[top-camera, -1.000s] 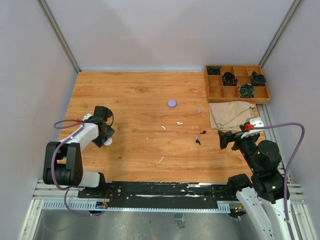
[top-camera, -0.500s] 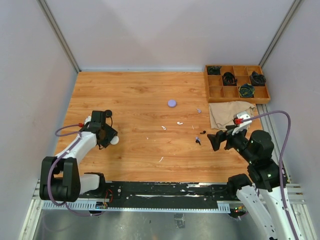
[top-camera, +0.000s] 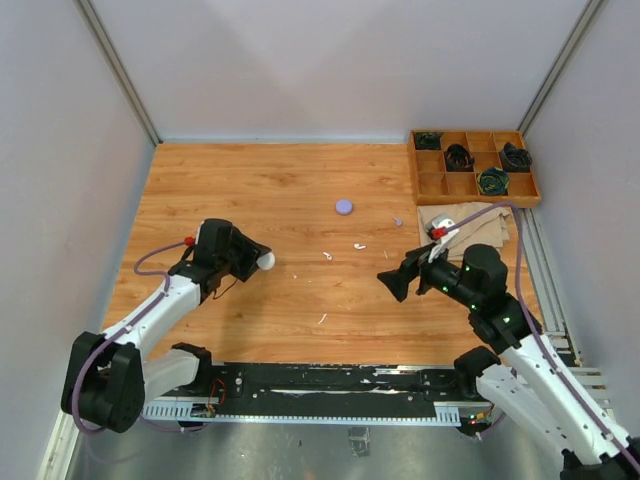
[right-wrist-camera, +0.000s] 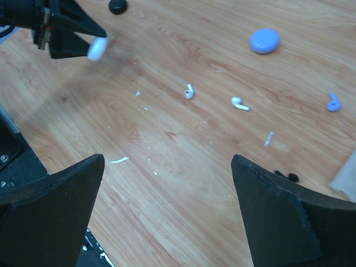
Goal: Insert the wireless bluetooth earbuds into the charging case
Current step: Pick up the charging case at the center of the board.
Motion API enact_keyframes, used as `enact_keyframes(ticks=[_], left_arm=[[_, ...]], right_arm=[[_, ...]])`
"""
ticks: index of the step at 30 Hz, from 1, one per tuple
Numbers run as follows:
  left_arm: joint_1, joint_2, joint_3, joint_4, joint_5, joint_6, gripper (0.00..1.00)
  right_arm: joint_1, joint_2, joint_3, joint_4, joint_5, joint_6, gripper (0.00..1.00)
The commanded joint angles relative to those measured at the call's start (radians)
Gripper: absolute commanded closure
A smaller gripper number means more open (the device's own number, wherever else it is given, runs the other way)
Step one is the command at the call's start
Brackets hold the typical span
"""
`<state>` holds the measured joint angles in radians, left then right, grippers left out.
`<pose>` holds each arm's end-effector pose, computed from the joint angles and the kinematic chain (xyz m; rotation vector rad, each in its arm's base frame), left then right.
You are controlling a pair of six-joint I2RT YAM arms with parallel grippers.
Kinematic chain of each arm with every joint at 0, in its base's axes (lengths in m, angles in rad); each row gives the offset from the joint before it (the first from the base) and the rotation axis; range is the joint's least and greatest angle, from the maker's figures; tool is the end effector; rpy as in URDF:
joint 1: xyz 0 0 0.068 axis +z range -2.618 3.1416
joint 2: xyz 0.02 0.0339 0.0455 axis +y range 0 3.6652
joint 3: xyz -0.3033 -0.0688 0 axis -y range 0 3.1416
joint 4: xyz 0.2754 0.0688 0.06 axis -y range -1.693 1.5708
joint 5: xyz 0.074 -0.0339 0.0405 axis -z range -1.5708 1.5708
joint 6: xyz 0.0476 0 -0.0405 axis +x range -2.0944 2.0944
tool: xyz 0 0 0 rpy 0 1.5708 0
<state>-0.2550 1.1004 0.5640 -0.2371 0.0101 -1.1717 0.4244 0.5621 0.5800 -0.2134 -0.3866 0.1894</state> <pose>0.2291 -0.0602 0.2097 -1.0829 2.2066 -0.6869 0.1325 0.0796 0.3171 -0.4973 1.7496 0.7807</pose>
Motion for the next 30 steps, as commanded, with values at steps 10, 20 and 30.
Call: enact_keyframes(ticks=[10,20,30], left_arm=[[-0.224,-0.016,-0.031,0.278,-0.022,-0.307,0.52],[-0.396,0.013,0.006,0.381,-0.147,-0.443,0.52],[-0.476,0.022,0.028,0.439,-0.236,-0.516,0.51]], right_arm=[[0.367,0.265,-0.11,0.604,0.351,0.102,0.02],[0.431,0.475,-0.088,0.847,0.436,0.087,0.13],[0.461,0.584,-0.08,0.986,0.418,0.069,0.24]])
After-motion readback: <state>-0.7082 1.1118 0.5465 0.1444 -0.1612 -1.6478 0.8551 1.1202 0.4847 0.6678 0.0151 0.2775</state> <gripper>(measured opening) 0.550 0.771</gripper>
